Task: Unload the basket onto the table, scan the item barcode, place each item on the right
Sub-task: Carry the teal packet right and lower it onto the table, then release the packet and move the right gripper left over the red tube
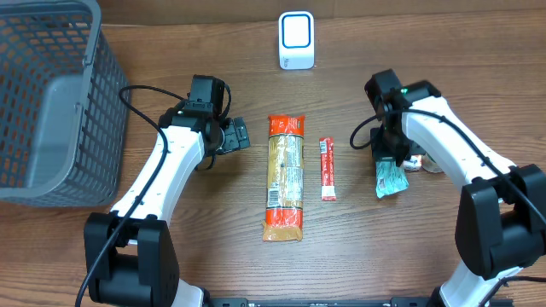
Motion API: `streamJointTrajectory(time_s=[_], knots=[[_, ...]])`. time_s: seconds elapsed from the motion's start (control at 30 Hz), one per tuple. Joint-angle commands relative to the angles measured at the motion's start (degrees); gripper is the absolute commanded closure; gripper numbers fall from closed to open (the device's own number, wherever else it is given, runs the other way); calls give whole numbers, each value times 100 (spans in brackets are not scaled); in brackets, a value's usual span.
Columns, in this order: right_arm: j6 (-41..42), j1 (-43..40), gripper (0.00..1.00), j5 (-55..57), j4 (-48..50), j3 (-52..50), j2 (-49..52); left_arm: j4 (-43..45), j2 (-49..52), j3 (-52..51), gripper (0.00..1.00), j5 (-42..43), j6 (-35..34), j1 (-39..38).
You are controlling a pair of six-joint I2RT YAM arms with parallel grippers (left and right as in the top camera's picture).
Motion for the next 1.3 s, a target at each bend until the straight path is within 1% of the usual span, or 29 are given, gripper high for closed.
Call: streamJointTrajectory(time_s=[0.0, 0.03, 0.07, 0.1, 0.13, 0.2, 0.23, 0.37, 0.43, 0.47, 0.5, 0.53, 0.6, 0.67, 0.77, 0.8, 0.87, 0.9, 1.07, 1.27], knots=[[-192, -20, 95, 72, 284, -328, -120, 4, -70, 52, 0, 11, -22, -7], [-197, -22, 89, 155, 345, -404, -122, 4, -70, 52, 0, 11, -22, -7], [-197, -22, 85, 267, 382, -476, -122, 4, -70, 52, 0, 11, -22, -7], [-195, -20, 76, 363, 382, -511, -122, 4, -70, 52, 0, 11, -22, -7], [-98, -20, 72, 457, 343, -535, -122, 4, -70, 52, 0, 11, -22, -7], [361, -20, 72, 516, 247, -522, -181, 4, -70, 52, 0, 11, -22, -7], [463, -7, 71, 507, 221, -522, -243, 7, -70, 52, 0, 11, -22, -7], [518, 24, 62, 485, 223, -522, -723, 4, -70, 52, 0, 11, -22, -7], [520, 24, 60, 476, 205, -522, -981, 4, -70, 52, 0, 11, -22, -7], [518, 24, 52, 411, 205, -522, -1119, 4, -70, 52, 0, 11, -22, -7], [518, 22, 42, 321, 210, -522, -1209, 4, -70, 52, 0, 11, -22, -7], [518, 22, 36, 184, 219, -522, -1307, 4, -70, 52, 0, 11, -22, -7], [393, 24, 33, -343, 127, -522, -1410, 7, -70, 52, 0, 11, -22, -7], [28, 26, 33, -1207, 76, -540, -1410, 4, -70, 52, 0, 11, -22, -7], [-330, 44, 32, -2647, 317, -686, -1408, 4, -70, 52, 0, 11, -22, -7], [-326, 70, 31, -2778, 457, -761, -1408, 7, -70, 52, 0, 11, -22, -7], [-256, 170, 25, -2837, 713, -914, -1408, 4, -70, 52, 0, 11, -22, -7], [-162, 232, 25, -2828, 855, -1003, -1408, 4, -70, 52, 0, 11, -22, -7], [249, 562, 25, -2588, 1707, -1521, -1408, 4, -70, 52, 0, 11, -22, -7], [306, 1088, 27, -1836, 2715, -2277, -1397, 4, -70, 52, 0, 11, -22, -7]])
